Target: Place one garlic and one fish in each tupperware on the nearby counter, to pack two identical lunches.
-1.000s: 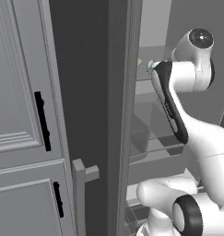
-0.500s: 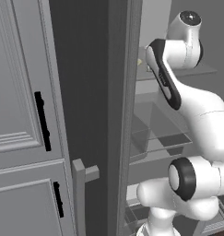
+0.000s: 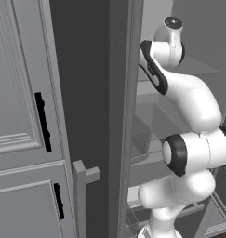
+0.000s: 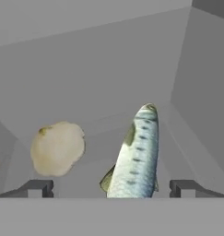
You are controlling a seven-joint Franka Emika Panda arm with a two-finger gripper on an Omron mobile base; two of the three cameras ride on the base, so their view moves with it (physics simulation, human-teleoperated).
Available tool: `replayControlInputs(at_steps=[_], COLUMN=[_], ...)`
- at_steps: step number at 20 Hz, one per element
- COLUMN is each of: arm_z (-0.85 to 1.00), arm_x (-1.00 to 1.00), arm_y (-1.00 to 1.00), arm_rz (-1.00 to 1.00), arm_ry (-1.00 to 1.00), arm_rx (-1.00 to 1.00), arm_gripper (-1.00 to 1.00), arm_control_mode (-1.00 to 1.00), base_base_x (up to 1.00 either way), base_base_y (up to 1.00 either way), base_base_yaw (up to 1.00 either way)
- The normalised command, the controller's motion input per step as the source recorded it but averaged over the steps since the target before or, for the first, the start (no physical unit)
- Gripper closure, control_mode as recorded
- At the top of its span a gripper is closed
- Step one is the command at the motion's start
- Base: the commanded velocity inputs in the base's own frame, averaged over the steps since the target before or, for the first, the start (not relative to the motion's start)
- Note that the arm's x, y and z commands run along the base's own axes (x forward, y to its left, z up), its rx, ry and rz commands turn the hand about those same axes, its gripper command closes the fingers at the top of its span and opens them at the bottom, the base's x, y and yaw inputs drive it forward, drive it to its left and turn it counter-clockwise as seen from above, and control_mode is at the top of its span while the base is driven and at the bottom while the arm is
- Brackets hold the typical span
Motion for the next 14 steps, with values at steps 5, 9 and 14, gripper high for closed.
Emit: replayControlInputs(at_steps=[5,9,14], arm_z=[-0.14,0.00,-0.02], arm_x=[0.25,-0.22,0.00], arm_y=[-0.16,-0.42,-0.01], arm_rz=[0.00,0.00,0.00], arm_ry=[0.00,-0.05,-0.01], arm_rx=[0.00,0.05,0.00], arm_gripper=[-1.00,-1.00,-1.00], arm_control_mode=[-1.00,-1.00,-1.00], base_base_x=[0.00,0.00,0.00], base_base_y=[0.00,0.00,0.00], base_base_yaw=[0.00,0.00,0.00])
